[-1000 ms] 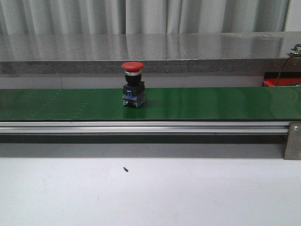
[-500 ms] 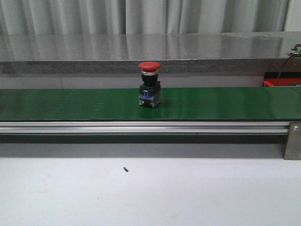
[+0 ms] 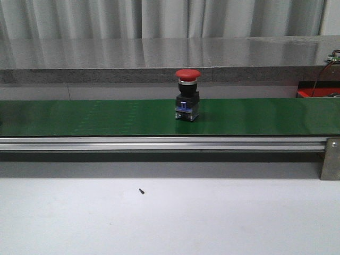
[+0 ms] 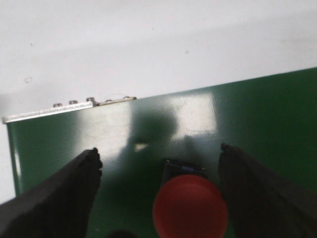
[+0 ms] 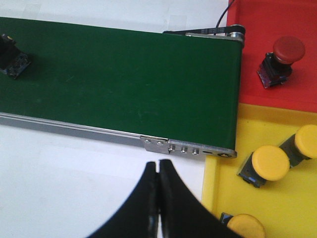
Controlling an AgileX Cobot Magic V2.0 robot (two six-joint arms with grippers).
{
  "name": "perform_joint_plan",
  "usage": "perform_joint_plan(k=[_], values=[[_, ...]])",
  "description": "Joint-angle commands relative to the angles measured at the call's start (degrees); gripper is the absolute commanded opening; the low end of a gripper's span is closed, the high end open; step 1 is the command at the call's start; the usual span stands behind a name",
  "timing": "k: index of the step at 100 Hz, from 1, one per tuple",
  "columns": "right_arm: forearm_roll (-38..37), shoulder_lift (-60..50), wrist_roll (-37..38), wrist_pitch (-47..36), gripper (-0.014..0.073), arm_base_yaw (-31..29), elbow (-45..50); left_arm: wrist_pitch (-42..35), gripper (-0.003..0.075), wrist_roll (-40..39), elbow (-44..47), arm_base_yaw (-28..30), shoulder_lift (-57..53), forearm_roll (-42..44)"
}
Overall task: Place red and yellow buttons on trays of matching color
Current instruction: 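Place the second red button on the belt and open the left gripper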
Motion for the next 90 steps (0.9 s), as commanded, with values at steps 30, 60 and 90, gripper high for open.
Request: perform_joint_plan(k=[30, 60, 90], values=[[2.3, -0.9, 0.0, -2.4, -0.0066, -0.1, -1.9, -4.9, 0.0500, 0.3, -1.4, -0.3, -12.6, -3.7], [7.1, -0.9, 0.0, -0.7, 0.0014, -0.1, -1.9, -11.4, 0.0495, 0.4, 7.5, -0.3, -26.7, -3.7], [7.0, -0.9, 0.0, -0.3, 0.0651, -0.1, -1.9, -16.5, 0.0468, 0.4, 24.6, -0.3, -39.3, -4.2]])
